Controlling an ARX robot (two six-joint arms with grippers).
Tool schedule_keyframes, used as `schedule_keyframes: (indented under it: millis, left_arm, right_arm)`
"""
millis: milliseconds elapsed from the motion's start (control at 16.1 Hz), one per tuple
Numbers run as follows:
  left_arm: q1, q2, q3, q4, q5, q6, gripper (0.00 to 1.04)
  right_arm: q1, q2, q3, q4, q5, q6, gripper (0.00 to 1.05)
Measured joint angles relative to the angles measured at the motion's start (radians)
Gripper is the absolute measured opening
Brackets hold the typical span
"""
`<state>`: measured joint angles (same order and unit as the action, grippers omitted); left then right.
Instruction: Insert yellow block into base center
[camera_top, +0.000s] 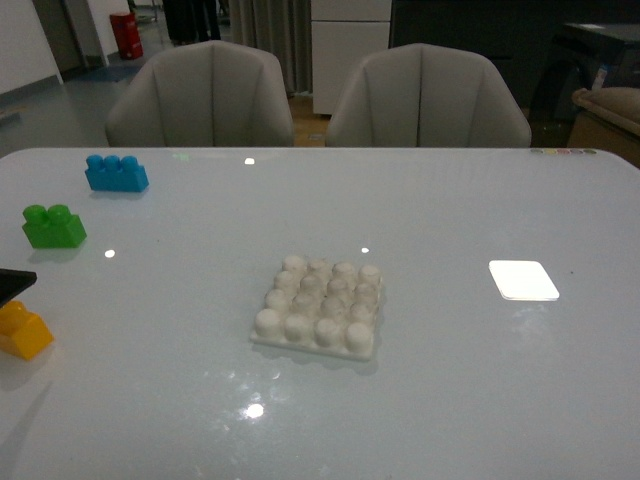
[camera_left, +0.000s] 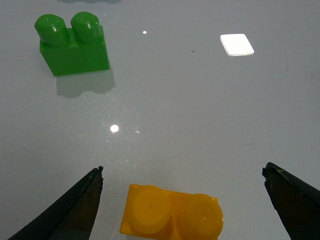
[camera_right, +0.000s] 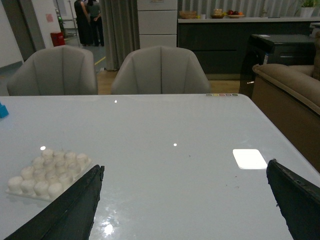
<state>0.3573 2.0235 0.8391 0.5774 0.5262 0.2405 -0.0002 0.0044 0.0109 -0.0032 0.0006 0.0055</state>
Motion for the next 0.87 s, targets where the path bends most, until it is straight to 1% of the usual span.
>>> schedule_keyframes:
  millis: [186, 683, 869]
  left_arm:
    - [0.0, 0.01, -0.016, 0.01, 0.015, 0.0, 0.98]
    - [-0.007, 0.09, -0.025, 0.091, -0.006, 0.001, 0.98]
    - [-0.014, 0.107, -0.034, 0.097, -0.018, 0.012, 0.98]
  right_arm:
    - [0.0, 0.0, 0.0, 0.0, 0.0, 0.0, 0.98]
    - [0.0, 0.0, 0.0, 0.0, 0.0, 0.0, 0.98]
    - [0.0, 0.0, 0.0, 0.0, 0.0, 0.0, 0.98]
